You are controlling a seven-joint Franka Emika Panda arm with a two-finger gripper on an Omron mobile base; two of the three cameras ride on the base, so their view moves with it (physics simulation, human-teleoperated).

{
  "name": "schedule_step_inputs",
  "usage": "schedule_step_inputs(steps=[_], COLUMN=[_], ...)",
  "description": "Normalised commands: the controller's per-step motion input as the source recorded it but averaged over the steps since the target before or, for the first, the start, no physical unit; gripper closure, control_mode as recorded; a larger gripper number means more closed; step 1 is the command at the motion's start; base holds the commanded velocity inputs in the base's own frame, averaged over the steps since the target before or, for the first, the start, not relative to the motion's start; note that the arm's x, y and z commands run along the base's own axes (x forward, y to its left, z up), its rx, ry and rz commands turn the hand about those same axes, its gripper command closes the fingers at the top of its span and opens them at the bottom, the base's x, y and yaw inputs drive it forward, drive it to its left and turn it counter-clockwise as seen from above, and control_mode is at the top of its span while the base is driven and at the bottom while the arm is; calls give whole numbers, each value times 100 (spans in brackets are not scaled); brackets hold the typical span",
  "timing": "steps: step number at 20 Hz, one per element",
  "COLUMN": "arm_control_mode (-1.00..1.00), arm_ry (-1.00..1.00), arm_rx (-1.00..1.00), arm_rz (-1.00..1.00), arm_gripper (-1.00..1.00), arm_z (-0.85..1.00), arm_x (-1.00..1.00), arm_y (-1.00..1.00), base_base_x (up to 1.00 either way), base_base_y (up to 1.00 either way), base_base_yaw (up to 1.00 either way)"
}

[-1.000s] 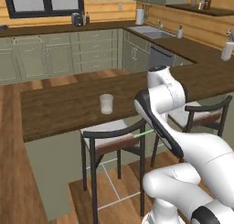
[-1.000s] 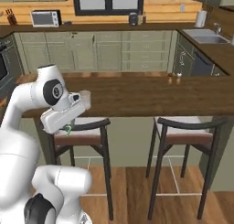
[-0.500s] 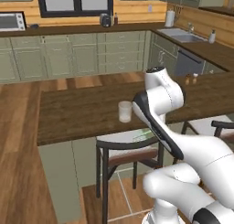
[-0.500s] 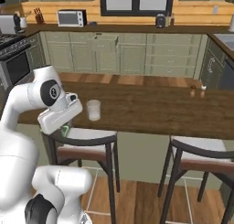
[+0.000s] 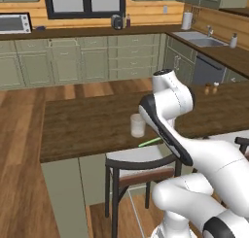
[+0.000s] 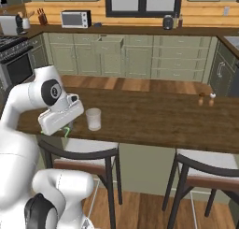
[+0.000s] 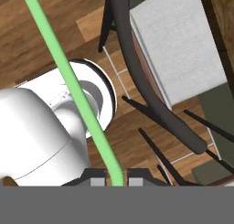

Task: Take a straw from the drawer in front and place it inside the glass cup on the dining counter.

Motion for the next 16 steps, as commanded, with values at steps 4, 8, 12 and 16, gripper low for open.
schedule_step_inputs(steps=[4,8,12,16], arm_control_mode=[100,-100,-100,-100], arm_ry=[0,-4,-11,-16], arm_rx=[0,-8,-19,-33], arm_rz=[0,1,0,0], arm_gripper=[100,100,100,100], arm_z=[0,48,60,55], arm_x=[0,35,69,75], arm_y=[0,0,0,0], base_base_x=[71,11,0,0], base_base_y=[0,1,0,0], base_base_yaw=[0,0,0,0])
